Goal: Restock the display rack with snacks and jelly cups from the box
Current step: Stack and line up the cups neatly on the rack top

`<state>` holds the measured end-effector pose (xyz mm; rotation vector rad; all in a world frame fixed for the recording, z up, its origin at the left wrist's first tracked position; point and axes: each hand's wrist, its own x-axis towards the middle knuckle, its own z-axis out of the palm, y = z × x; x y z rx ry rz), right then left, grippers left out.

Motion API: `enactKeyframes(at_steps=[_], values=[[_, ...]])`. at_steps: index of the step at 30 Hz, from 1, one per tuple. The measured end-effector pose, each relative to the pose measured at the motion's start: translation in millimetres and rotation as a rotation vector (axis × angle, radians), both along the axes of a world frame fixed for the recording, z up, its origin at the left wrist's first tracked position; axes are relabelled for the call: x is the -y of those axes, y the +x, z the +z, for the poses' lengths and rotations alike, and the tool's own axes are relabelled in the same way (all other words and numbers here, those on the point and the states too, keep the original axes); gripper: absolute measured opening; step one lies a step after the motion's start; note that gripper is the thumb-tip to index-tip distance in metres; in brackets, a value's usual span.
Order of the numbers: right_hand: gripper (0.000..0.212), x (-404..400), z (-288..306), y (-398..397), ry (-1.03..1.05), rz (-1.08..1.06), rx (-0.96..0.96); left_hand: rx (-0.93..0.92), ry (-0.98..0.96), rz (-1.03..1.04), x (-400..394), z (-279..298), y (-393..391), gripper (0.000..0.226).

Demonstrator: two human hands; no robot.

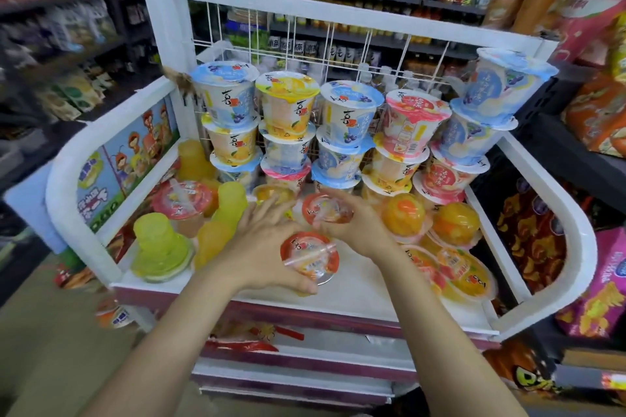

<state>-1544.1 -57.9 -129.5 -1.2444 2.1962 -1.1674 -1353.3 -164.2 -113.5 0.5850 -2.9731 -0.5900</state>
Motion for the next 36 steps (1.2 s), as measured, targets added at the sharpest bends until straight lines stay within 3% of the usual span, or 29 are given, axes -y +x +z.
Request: enactKeyframes(at_steps=[9,15,20,24,27,30,36], values=[[0.081,-2,-4,-5,-0.021,-0.219,0.001,-0.029,-0.045,-0.039,0,0,-7,0.095],[0.071,-12,-9,-8,-0.042,-0.306,-0.11,-0.122,-0.055,-0.046,-10,-4,-14,0.107],[0.064,-31,4,-7,-0.031,-0.221,-0.088,-0.147,-0.063,-0.07,-21,-2,-28,0.107],[0.042,-65,13,-3,-0.076,-0.269,-0.135,-0.12,-0.058,-0.062,-37,-1,-43,0.112],[0.015,-94,16,0,-0.154,-0.324,-0.165,-0.115,0.018,-0.012,-51,-2,-54,0.105],[0.011,-112,6,0,-0.159,-0.31,-0.243,-0.133,0.106,-0.001,-60,-9,-64,0.095],[0.04,-123,-25,7,-0.146,-0.28,-0.267,-0.291,0.431,0.104,-69,-26,-64,0.101]])
